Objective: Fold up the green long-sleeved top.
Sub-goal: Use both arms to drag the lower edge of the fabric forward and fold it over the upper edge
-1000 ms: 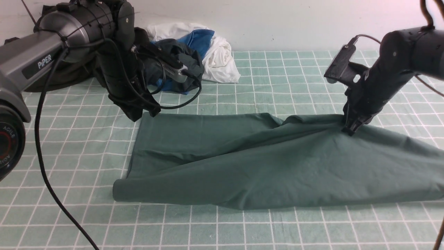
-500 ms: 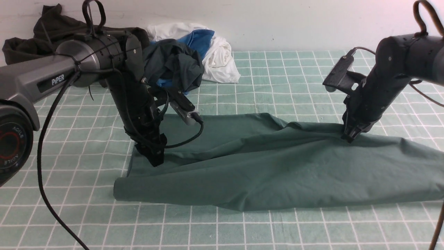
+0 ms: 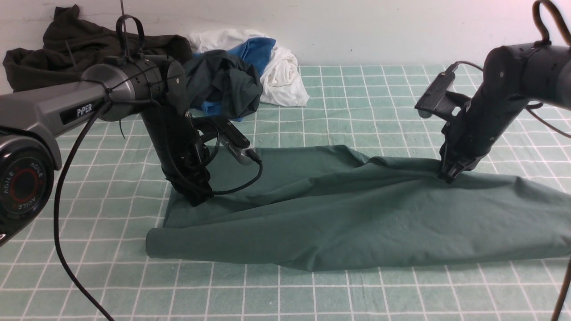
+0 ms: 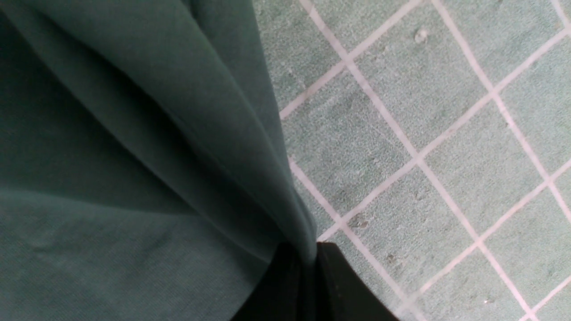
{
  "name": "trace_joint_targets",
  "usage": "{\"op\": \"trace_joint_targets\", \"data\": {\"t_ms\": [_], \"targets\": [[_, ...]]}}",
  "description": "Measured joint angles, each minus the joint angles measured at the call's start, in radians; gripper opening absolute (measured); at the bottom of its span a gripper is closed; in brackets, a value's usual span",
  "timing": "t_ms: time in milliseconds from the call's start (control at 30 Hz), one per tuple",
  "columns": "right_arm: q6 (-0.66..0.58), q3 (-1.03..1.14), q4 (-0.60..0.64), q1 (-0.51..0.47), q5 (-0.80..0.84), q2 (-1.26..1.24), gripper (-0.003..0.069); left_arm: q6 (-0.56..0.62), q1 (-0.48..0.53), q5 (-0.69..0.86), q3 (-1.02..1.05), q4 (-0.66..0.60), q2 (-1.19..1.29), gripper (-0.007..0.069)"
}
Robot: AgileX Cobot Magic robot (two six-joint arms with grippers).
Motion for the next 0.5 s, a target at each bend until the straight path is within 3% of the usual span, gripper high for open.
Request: {"op": "trace_joint_targets", "data": {"t_ms": [100, 233, 333, 500], "targets": [[0.0, 0.0, 0.0, 0.0, 0.0, 0.0, 0.0012, 0.0, 0.0, -0.001, 0.0, 0.0, -0.009, 0.0111], [0.0, 0.0, 0.0, 0.0, 0.0, 0.0, 0.0012, 0.0, 0.0, -0.001, 0.0, 0.001, -0.011, 0.023], [0.0, 0.0, 0.0, 0.0, 0.0, 0.0, 0.0012, 0.0, 0.0, -0.01, 0.0, 0.003, -0.011, 0.0398], [0.0, 0.0, 0.0, 0.0, 0.0, 0.0, 0.0012, 0.0, 0.0, -0.039, 0.0, 0.022, -0.005, 0.0513]]}}
